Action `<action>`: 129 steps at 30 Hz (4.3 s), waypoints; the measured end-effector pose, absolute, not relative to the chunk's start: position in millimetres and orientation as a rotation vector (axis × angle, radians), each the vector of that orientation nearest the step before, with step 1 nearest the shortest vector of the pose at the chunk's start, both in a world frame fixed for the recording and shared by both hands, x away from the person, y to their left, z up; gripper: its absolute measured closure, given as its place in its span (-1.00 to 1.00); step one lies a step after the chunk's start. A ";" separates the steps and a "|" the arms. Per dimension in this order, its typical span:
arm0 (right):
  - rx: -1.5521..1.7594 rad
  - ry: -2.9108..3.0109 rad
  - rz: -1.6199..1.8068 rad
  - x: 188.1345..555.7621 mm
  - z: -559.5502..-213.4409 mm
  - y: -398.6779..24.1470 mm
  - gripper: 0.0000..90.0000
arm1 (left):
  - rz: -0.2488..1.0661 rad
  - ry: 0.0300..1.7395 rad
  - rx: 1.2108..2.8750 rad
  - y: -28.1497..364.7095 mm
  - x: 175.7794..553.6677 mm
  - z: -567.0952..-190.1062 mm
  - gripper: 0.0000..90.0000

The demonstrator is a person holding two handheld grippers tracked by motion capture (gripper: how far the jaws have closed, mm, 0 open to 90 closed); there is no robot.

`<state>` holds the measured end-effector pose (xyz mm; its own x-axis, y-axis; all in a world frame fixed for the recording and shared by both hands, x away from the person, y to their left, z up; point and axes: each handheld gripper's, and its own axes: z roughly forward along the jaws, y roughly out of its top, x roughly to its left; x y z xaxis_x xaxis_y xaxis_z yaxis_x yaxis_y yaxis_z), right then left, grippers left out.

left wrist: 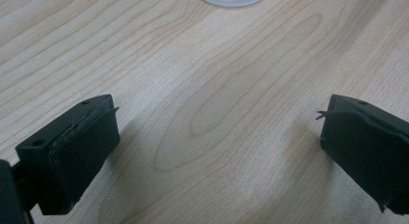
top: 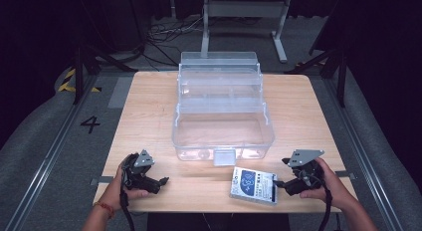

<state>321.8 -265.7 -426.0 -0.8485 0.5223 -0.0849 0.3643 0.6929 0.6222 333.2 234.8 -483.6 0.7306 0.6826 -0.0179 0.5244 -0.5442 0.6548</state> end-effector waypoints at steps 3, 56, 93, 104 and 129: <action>0.659 2.702 0.880 320.6 -422.2 -252.0 -0.58 | 0.315 0.908 2.278 234.8 333.2 -483.6 -0.99; 0.448 3.032 0.406 337.7 -451.0 -166.8 -0.92 | 0.313 0.904 2.285 235.0 333.8 -483.1 -0.99; 0.782 2.869 0.577 335.2 -444.4 -264.3 -0.90 | 0.401 0.534 2.468 120.9 382.5 -382.3 -0.12; 0.801 2.868 0.570 329.8 -447.3 -268.2 -0.90 | 0.288 0.382 2.643 112.8 397.2 -395.3 0.48; 0.819 2.863 0.569 329.3 -448.5 -272.3 -0.90 | 0.235 0.379 2.611 155.9 399.1 -390.2 0.67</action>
<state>329.3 -272.3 -448.5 -0.8485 0.5292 -0.0029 0.4879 0.7844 0.3830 399.1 155.9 -390.2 0.9467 0.3074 0.0965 0.2235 -0.8424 0.4903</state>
